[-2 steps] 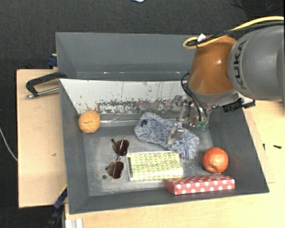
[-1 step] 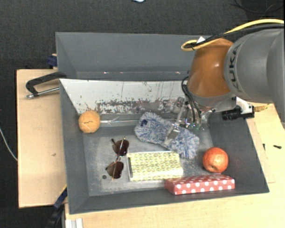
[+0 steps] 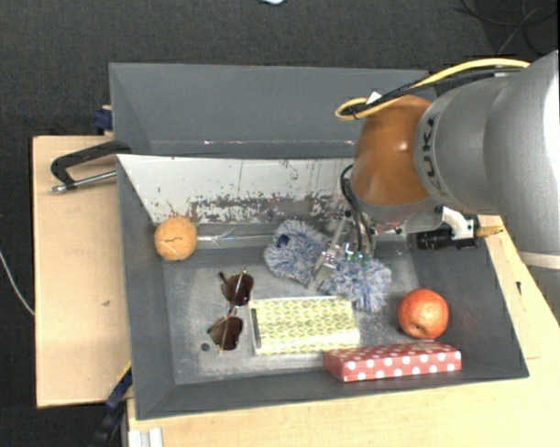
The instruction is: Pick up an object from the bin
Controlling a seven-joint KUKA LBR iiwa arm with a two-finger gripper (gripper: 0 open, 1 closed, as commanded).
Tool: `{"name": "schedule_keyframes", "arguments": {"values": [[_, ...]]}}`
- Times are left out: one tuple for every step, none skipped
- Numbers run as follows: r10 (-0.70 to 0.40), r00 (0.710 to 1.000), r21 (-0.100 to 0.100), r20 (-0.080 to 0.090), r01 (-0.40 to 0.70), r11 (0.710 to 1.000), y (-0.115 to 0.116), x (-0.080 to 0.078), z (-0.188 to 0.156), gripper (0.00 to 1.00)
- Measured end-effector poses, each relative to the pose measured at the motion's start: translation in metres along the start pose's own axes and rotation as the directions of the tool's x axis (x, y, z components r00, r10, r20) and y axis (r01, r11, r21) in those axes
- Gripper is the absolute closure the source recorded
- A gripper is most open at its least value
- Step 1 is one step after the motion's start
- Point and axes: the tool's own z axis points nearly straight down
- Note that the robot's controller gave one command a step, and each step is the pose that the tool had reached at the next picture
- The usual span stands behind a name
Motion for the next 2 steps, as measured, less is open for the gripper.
{"name": "schedule_keyframes", "arguments": {"values": [[0.214,0.977,-0.005,0.002,-0.214,0.977,-0.0033,0.0061,-0.004,1.0],[0.213,0.977,-0.005,0.002,-0.213,0.977,-0.0033,0.0061,-0.004,1.0]]}}
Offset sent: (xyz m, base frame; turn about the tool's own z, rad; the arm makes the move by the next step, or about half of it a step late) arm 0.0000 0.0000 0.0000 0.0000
